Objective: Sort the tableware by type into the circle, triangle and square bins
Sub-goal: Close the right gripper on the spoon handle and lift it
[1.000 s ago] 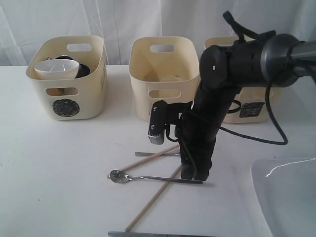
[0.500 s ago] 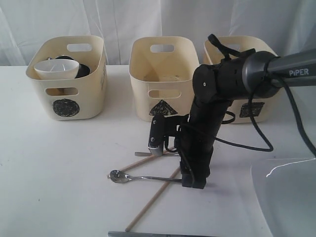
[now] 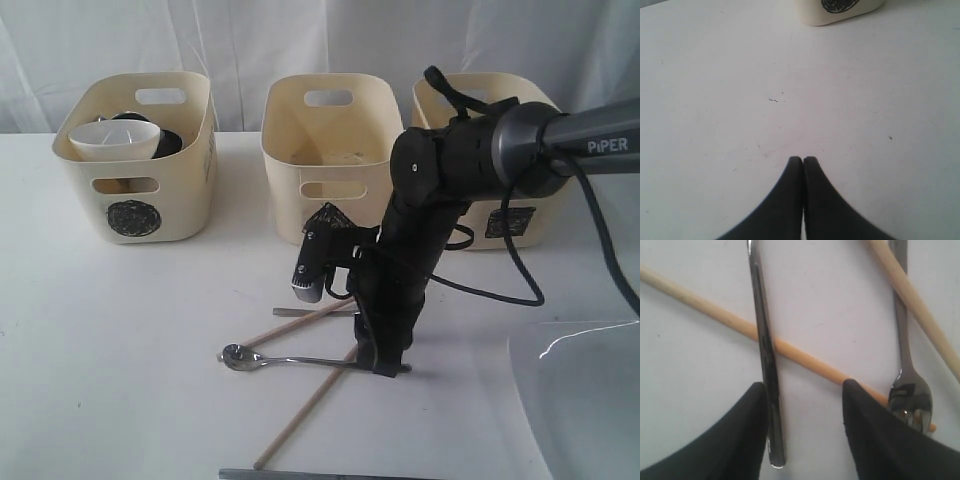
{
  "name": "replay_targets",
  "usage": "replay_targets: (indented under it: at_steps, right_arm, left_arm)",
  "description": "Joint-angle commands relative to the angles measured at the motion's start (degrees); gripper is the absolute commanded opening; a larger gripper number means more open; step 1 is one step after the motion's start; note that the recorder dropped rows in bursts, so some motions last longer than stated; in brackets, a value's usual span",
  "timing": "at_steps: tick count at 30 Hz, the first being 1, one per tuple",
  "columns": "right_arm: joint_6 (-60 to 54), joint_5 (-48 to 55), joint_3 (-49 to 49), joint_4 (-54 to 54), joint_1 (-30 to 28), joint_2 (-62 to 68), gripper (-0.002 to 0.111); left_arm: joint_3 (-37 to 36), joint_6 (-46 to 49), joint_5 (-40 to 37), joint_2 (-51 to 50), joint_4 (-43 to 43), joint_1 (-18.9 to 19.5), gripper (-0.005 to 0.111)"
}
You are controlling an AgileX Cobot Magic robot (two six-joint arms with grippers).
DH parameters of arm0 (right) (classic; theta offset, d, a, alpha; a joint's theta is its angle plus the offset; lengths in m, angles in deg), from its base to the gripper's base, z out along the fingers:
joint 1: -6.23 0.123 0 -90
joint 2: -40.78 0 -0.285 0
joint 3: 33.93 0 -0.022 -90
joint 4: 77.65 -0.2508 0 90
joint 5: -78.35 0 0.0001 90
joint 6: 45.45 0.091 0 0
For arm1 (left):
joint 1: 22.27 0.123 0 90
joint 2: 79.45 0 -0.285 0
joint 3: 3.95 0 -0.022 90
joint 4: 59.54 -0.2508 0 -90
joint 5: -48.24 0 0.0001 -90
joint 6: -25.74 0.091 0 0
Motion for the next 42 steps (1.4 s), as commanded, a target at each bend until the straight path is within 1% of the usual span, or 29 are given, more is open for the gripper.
replay_targets:
  at_steps: [1,5,8,15,18,22,25,28,34,38,42]
  right_arm:
    - [0.5,1.1,-0.2,-0.3,0.1,-0.2,0.046]
    - [0.2,2.4,-0.2,-0.3,0.1,0.6,0.055]
    - [0.2,2.9,-0.2,-0.3,0.1,0.8,0.059]
    - [0.2,2.4,-0.2,-0.3,0.1,2.7,0.058]
    - [0.2,1.4,-0.2,0.4,0.1,3.3,0.056]
    - [2.3,1.4,-0.2,3.8,0.1,3.4,0.048]
    - [4.8,1.4,-0.2,5.2,0.1,3.4,0.039]
    - [4.8,2.2,-0.2,5.2,0.1,3.4,0.027]
    - [4.8,4.5,-0.2,5.7,0.1,3.4,0.001]
    - [4.9,5.3,-0.2,5.9,0.1,2.4,0.0]
    - [4.9,5.6,-0.2,6.1,0.1,-1.3,0.0]
  left_arm:
    - [-0.1,0.2,-0.7,0.2,0.1,0.1,0.0]
    - [-0.1,0.2,-0.7,0.2,0.1,0.1,0.0]
    - [-0.1,0.2,-0.7,0.2,0.1,0.1,0.0]
    - [-0.1,0.2,-0.7,0.2,0.1,0.1,0.0]
    - [-0.1,0.2,-0.7,0.2,-0.1,0.1,0.0]
    - [-0.1,0.2,-0.7,0.2,-0.2,0.1,0.0]
    - [-0.1,0.2,-0.7,0.2,-0.2,0.1,0.0]
    - [-0.1,0.2,-0.7,0.2,-0.2,0.1,0.0]
    - [-0.1,0.2,-0.6,0.2,-0.2,0.1,0.0]
    - [-0.1,0.2,-0.5,0.2,-0.3,0.1,0.0]
    - [-0.1,0.2,-0.5,0.2,-0.4,0.1,0.0]
